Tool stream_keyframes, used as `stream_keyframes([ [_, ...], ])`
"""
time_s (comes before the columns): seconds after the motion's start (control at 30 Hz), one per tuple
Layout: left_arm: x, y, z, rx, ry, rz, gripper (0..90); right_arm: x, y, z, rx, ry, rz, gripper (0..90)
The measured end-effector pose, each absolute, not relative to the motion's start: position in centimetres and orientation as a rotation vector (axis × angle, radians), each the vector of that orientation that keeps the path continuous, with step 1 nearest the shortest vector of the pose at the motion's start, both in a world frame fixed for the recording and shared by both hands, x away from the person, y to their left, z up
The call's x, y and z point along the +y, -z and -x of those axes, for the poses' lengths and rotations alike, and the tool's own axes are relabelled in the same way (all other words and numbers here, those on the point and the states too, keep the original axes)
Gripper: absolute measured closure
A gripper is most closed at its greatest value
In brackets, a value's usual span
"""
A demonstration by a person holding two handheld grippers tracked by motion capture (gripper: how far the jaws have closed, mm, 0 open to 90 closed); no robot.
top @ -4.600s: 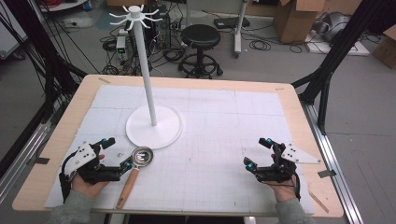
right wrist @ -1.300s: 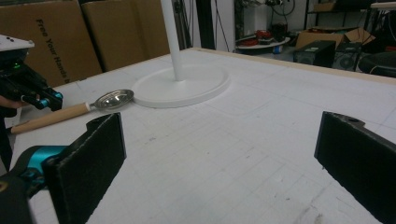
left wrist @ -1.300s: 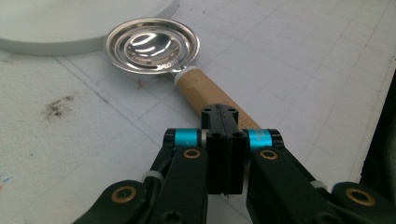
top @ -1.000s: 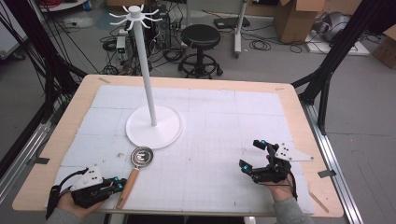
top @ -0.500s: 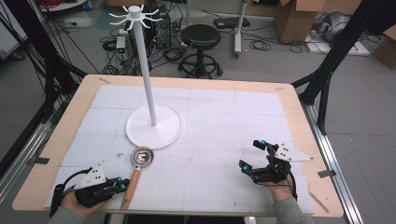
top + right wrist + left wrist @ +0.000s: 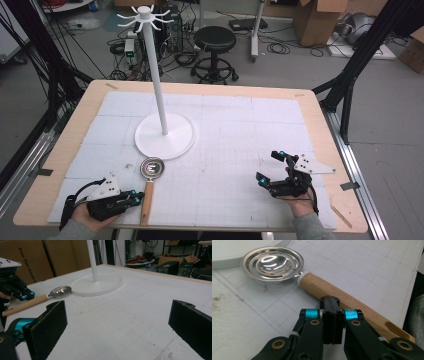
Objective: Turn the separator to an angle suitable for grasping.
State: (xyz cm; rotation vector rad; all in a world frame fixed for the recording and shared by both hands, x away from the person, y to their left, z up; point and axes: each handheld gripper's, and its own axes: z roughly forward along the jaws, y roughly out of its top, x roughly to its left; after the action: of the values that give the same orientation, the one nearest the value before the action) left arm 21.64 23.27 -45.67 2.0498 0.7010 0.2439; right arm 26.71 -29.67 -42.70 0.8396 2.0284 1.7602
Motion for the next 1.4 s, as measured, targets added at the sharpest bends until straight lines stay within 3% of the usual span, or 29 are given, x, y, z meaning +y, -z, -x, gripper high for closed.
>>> stream_keyframes([
  [1.4, 18.4, 45.1, -23.5, 0.626, -0.223, -2.133, 89.8, -31.0, 42.8, -25.6, 2.003, -1.730, -0.863, 1.1],
])
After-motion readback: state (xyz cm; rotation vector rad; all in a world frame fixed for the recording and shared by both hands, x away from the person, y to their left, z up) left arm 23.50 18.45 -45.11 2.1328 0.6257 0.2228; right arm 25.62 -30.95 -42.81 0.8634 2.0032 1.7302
